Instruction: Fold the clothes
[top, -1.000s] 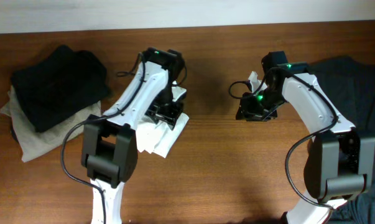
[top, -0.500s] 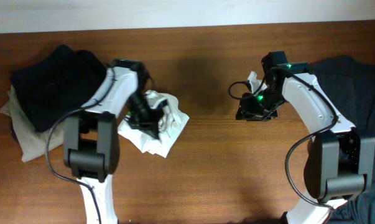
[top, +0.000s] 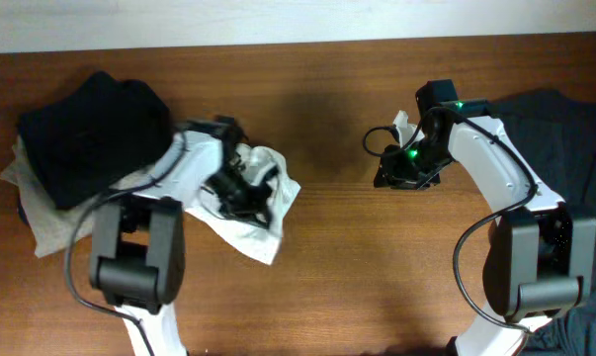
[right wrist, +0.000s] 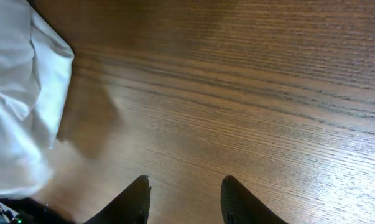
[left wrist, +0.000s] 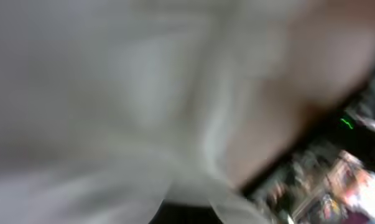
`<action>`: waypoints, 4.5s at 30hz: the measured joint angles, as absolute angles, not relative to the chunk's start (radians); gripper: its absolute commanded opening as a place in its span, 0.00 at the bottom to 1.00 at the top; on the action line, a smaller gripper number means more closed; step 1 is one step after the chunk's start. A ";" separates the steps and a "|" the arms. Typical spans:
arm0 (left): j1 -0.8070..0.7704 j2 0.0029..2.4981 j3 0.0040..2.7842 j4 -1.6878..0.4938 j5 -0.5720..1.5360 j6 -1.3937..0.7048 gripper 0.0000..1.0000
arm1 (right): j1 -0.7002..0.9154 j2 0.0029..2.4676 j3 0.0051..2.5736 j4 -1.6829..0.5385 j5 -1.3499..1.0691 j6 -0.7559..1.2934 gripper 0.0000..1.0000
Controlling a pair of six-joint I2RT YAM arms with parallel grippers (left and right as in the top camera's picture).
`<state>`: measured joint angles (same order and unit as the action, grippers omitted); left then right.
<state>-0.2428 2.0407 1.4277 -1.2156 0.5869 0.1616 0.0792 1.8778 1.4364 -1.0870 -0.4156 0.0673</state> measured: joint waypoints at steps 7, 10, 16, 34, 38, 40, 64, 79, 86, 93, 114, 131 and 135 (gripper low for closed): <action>-0.268 1.993 1.623 -1.184 0.362 0.125 0.00 | 0.079 1.878 1.436 -1.087 -0.416 0.067 0.45; -0.170 1.993 1.617 -1.051 0.245 0.092 0.08 | 0.079 1.878 1.436 -1.086 -0.416 0.067 0.49; -0.101 2.053 1.588 -1.140 -0.035 -0.012 0.15 | 0.230 1.878 1.436 -1.000 -0.720 -0.164 0.51; -0.058 2.040 1.592 -1.277 0.269 0.031 0.52 | 0.531 2.079 1.420 -0.731 -0.422 0.210 0.50; -0.059 2.039 1.586 -1.198 0.281 0.043 0.79 | 0.531 2.081 1.417 -0.742 -0.415 0.210 0.50; -0.059 2.040 1.566 -1.080 0.281 0.046 0.81 | 0.531 2.081 1.417 -0.745 -0.414 0.210 0.50; 0.084 2.222 2.113 -1.383 0.674 0.439 0.00 | 0.313 1.741 1.670 -1.156 -0.408 0.179 0.47; 0.677 2.310 2.495 -1.445 0.366 0.196 0.99 | 0.315 1.752 1.668 -1.255 -0.408 0.179 0.47; 0.218 1.764 2.660 -1.682 0.479 0.374 0.99 | 0.316 1.331 1.774 -1.170 -0.203 0.242 0.99; -0.026 1.391 2.575 -1.687 0.217 0.199 0.99 | 0.318 0.983 1.793 -1.234 -0.139 0.244 0.99; -0.026 1.088 2.569 -1.690 0.200 0.185 0.99 | -0.001 0.018 0.199 -0.402 -0.050 0.119 0.99; -0.026 1.088 2.569 -1.689 0.200 0.185 0.99 | -0.001 0.016 0.099 -0.296 -0.049 0.119 0.99; -0.026 1.088 2.569 -1.689 0.200 0.185 0.99 | -0.001 0.016 0.099 -0.296 -0.049 0.119 0.99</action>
<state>-0.0261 1.0882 2.5694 -1.6894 0.2005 0.1852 -0.0006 0.0158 0.0986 -0.2962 -0.0490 0.1192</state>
